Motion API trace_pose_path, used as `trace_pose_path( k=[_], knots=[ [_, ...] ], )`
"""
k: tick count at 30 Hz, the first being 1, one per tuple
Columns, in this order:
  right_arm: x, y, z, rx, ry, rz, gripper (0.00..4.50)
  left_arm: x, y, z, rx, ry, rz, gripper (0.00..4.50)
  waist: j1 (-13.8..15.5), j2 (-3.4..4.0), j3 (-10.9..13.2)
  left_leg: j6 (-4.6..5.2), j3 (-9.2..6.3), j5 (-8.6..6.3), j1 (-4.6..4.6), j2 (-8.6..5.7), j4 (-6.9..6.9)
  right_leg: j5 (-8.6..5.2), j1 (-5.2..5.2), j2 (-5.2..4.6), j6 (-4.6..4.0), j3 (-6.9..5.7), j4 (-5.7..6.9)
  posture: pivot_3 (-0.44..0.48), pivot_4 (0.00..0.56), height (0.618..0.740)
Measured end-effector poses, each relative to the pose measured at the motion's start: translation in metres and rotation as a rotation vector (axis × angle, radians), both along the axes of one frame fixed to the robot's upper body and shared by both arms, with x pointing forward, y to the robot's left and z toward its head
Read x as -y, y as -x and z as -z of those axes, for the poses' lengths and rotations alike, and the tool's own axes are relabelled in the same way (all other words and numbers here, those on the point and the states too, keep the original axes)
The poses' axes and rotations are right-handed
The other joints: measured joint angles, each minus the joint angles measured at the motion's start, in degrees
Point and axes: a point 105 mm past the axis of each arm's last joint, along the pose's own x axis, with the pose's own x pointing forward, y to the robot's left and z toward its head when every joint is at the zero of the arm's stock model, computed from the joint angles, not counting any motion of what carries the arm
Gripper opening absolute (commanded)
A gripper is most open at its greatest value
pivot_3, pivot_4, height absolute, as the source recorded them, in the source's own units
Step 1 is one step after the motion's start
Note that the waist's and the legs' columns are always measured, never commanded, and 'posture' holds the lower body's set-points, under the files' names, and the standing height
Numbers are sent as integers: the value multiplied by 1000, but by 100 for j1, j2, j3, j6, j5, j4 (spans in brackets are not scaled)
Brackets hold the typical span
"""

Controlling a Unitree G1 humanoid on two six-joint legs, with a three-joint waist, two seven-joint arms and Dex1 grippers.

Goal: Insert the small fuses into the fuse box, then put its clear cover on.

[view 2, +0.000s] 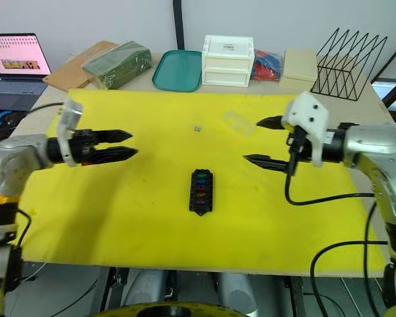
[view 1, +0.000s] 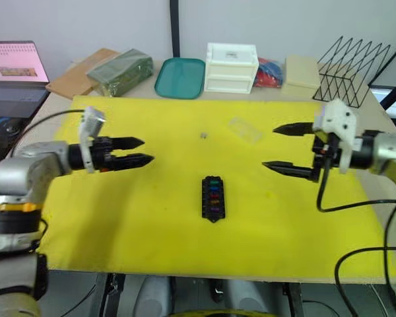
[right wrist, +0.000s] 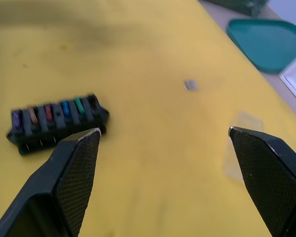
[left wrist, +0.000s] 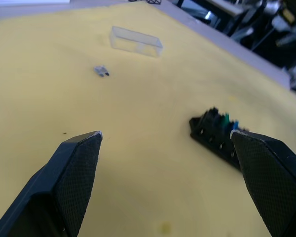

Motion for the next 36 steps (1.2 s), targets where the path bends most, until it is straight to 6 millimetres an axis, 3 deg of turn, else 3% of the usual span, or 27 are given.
trace_pose_path(
  k=[3, 8, 10, 15, 20, 36],
  knots=[
    [-12, -6, -4, 23, -35, -11, 4439, 14, -20, 0, -127, 99, -22, 4500, 14, 0, 0, 3, -1, -2, 0, -2, 1, 0, 0, -1, 0, -3, 3, 0, 150, 740],
    [-35, -13, -10, 70, -65, -38, 4439, 56, -68, 4, -320, 256, -106, 4500, 32, -3, -1, 3, -6, -2, -2, -9, 6, 1, 7, -5, 0, -11, -2, 0, 150, 740],
    [-38, -15, -8, 71, -72, -28, 4439, 69, -79, 6, -372, 294, -146, 4500, 19, -5, 0, 9, -5, -5, -8, -10, 4, 1, 1, -8, 1, -10, -5, 0, 150, 740],
    [-38, -18, -7, 72, -69, 6, 4439, 79, -96, 12, -410, 321, -255, 4500, -3, -4, 1, 26, -7, -14, -2, -6, -1, 0, -8, -5, 0, -10, 5, 0, 150, 740],
    [-43, -13, -10, 95, -63, 13, 4439, 98, -99, 37, -444, 242, -315, 4500, 20, -4, 1, 21, -7, -12, -4, -9, 5, 1, -6, -8, 0, -9, 11, 0, 150, 740],
    [-43, -7, -10, 97, -75, 66, 4439, 129, -102, 41, -402, 168, -319, 4500, 48, -3, 0, 21, -10, -12, -1, -14, 5, 1, 2, -13, 1, -9, 7, 0, 150, 740]
  ],
)
